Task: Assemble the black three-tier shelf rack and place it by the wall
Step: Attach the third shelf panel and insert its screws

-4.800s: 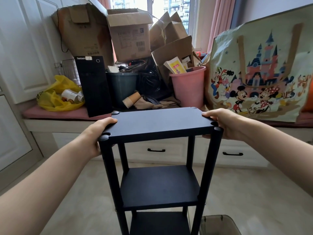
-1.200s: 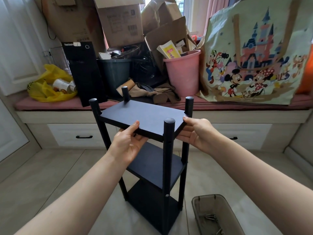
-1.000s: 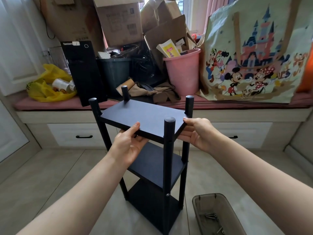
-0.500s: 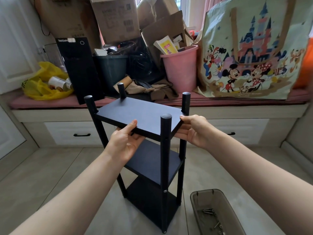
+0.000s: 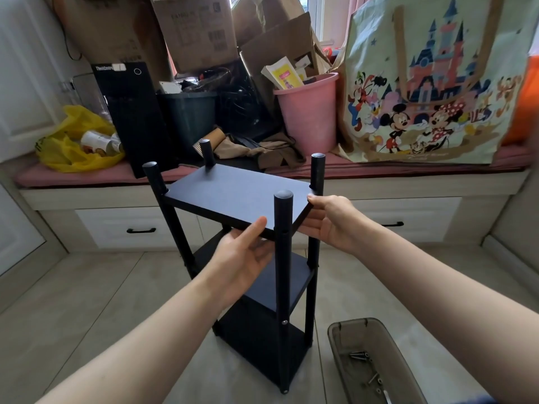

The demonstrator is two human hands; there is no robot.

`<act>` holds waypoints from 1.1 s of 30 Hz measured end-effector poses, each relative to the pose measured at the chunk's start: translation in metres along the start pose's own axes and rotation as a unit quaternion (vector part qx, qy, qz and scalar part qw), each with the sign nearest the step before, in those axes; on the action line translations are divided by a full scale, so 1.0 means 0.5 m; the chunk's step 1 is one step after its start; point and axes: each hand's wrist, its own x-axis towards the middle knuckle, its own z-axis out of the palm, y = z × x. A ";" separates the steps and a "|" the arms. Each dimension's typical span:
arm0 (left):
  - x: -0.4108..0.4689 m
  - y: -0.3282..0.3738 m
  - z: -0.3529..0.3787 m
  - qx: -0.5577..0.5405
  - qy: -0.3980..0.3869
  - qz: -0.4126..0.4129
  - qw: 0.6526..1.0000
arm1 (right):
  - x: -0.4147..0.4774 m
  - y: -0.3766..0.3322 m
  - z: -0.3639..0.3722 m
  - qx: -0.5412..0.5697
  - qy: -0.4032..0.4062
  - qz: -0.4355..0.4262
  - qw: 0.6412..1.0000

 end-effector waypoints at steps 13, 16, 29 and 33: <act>0.003 0.001 -0.008 0.043 -0.064 0.020 0.997 | -0.005 -0.007 -0.005 0.021 -0.015 -0.009 1.000; 0.002 -0.002 -0.008 0.038 -0.065 0.018 0.997 | -0.008 -0.010 -0.005 0.021 -0.019 0.003 1.000; -0.006 0.002 0.024 0.028 -0.035 0.021 0.999 | -0.008 -0.007 -0.017 0.016 -0.016 0.017 1.000; -0.004 0.002 0.019 0.032 -0.048 0.018 0.998 | -0.016 -0.006 -0.038 0.006 -0.024 0.032 0.999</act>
